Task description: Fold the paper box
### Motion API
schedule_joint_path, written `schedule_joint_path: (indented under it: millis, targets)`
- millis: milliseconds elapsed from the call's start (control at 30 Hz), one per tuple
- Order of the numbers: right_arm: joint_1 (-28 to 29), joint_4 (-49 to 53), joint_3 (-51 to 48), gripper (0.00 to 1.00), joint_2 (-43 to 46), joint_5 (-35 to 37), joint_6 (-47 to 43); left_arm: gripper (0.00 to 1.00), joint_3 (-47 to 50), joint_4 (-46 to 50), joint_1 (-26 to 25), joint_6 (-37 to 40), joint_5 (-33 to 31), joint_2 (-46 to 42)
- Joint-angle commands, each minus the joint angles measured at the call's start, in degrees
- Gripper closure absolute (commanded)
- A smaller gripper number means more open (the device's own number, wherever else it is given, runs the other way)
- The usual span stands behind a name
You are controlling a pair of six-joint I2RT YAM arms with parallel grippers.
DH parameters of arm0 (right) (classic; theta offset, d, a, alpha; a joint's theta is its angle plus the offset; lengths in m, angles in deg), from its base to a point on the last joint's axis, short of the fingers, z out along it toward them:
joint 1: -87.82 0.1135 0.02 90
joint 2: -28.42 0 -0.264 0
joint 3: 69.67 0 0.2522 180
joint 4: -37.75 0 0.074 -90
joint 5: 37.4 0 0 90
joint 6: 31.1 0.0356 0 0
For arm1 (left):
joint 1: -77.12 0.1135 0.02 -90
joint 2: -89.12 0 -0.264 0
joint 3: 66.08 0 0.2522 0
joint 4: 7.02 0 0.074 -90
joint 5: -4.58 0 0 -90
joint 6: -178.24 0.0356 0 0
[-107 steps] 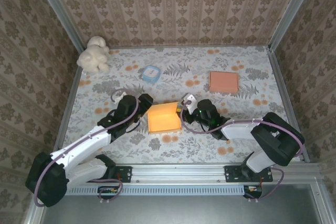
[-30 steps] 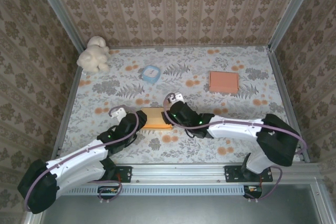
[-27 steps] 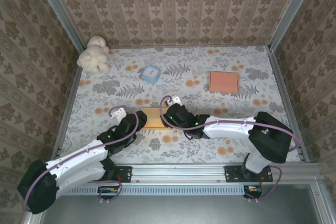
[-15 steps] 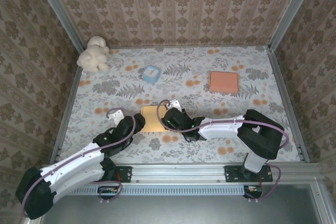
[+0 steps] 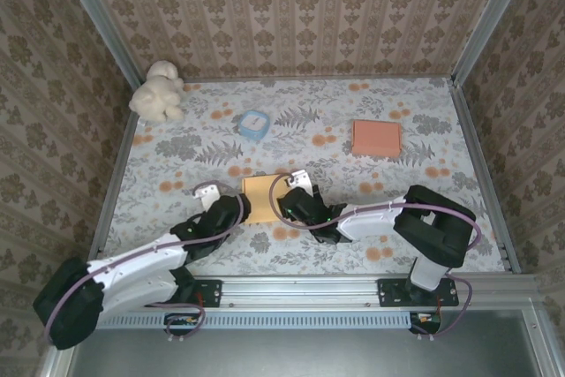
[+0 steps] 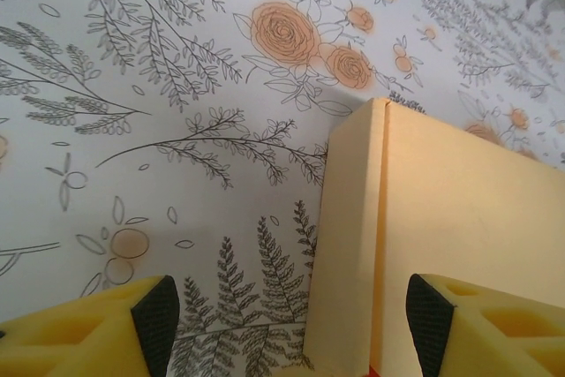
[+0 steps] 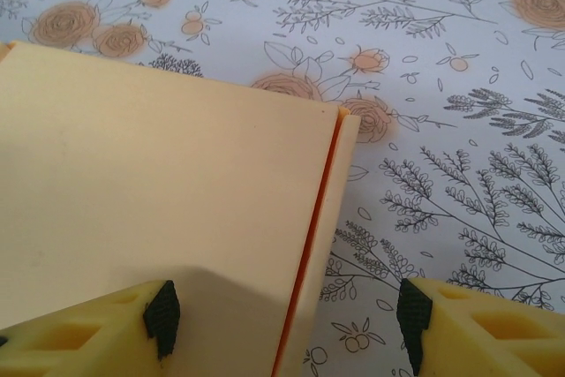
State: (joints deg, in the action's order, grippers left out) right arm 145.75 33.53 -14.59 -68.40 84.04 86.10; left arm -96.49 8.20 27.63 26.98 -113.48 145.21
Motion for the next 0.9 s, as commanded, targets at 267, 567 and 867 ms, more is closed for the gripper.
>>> schedule_joint_path:
  millis: [267, 567, 867]
  targets:
    - [0.16, -5.29, -7.8, 0.32, 1.46, -2.82, 4.08, 0.44, -6.47, -18.08, -0.56, 9.83, -0.77, 18.6]
    - [-2.98, 0.1, -8.1, 0.32, 10.15, -3.88, 3.43, 0.62, -8.83, -29.66, -0.52, 20.16, 5.26, 28.8]
    - [-11.71, 0.41, -12.12, 0.32, 15.42, -9.09, 4.63, 0.66, -14.46, -36.95, -0.61, 22.62, 13.85, 38.96]
